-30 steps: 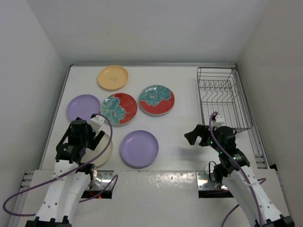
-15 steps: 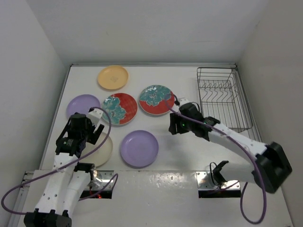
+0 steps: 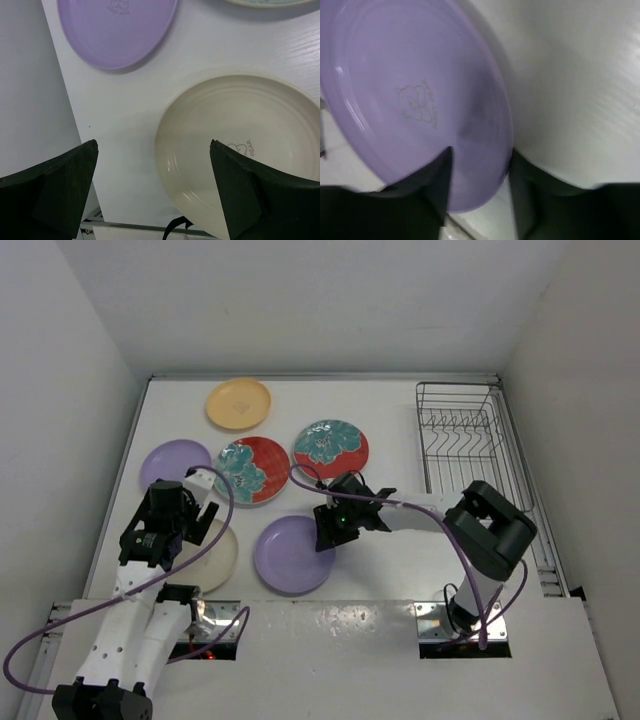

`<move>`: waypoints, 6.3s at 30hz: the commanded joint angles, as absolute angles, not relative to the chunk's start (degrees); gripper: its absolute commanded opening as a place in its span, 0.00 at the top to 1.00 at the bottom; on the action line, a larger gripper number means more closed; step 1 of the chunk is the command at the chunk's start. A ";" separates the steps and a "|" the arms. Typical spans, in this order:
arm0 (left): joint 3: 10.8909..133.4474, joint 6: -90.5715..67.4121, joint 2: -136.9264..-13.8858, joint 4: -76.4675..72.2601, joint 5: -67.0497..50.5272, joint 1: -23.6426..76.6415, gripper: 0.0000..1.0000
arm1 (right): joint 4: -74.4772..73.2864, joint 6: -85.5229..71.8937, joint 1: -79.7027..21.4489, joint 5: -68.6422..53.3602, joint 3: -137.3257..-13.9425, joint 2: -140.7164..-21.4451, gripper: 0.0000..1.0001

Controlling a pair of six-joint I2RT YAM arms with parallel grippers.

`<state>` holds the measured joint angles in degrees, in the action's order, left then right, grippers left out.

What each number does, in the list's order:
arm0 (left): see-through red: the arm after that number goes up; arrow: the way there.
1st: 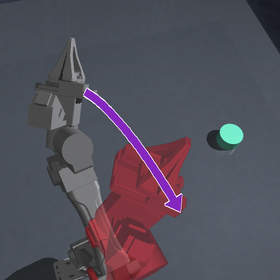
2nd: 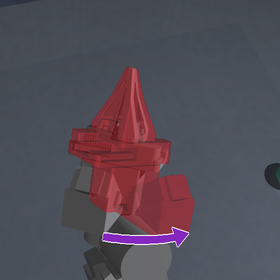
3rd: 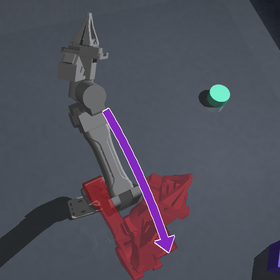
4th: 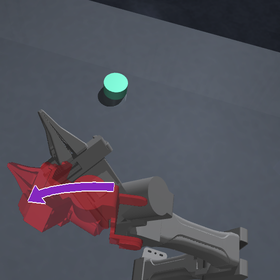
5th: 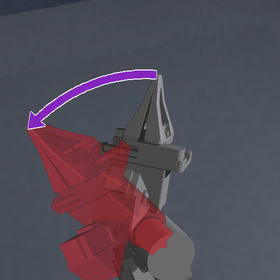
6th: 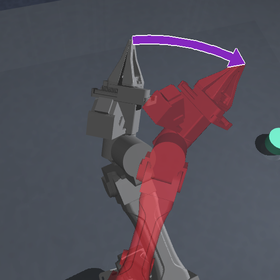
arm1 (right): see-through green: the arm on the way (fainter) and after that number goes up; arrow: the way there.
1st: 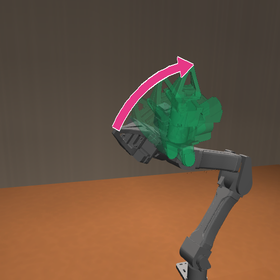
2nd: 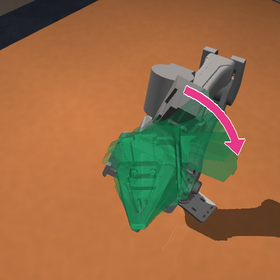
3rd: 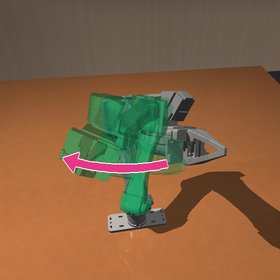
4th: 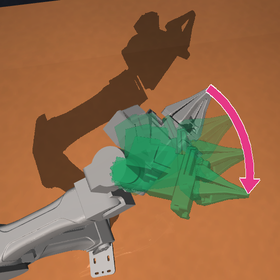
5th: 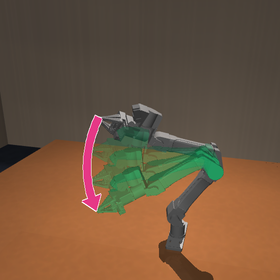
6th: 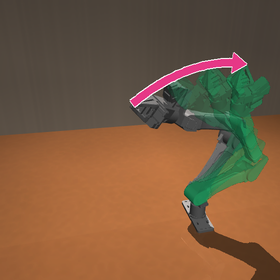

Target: Load the plates into the dish rack

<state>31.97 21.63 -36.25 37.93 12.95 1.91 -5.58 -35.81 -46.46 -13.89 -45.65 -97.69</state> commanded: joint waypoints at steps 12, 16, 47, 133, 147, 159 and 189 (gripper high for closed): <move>31.29 20.30 -35.07 35.95 13.45 -0.35 0.01 | -25.21 -9.95 -45.97 3.67 -55.54 -76.50 1.00; 31.81 20.91 -36.29 35.95 12.83 -0.35 0.01 | -26.81 -0.47 -35.30 17.82 -64.48 -70.05 1.00; 56.51 22.94 -68.55 34.89 12.57 1.32 0.01 | 16.55 12.70 3.08 59.17 -65.57 -87.02 1.00; 82.25 12.57 -110.63 39.38 -7.45 -32.43 0.01 | -13.53 -5.62 1.50 28.84 -64.25 -77.35 0.07; 82.35 13.18 -115.58 37.18 -6.06 -35.06 1.00 | -15.82 -3.61 -3.86 28.30 -59.77 -66.71 0.06; 96.41 17.32 -89.40 41.84 -18.09 -24.39 1.00 | -25.31 -2.98 -13.25 -9.46 -68.37 -68.02 0.06; 102.39 17.31 -85.43 49.75 -21.63 13.89 1.00 | -4.39 -31.99 -29.89 -22.68 -77.78 -89.48 1.00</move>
<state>100.01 18.26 -88.36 51.11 -20.80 14.22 -8.21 -30.74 -31.05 -22.65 -76.79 -92.49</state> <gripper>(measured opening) 0.020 0.095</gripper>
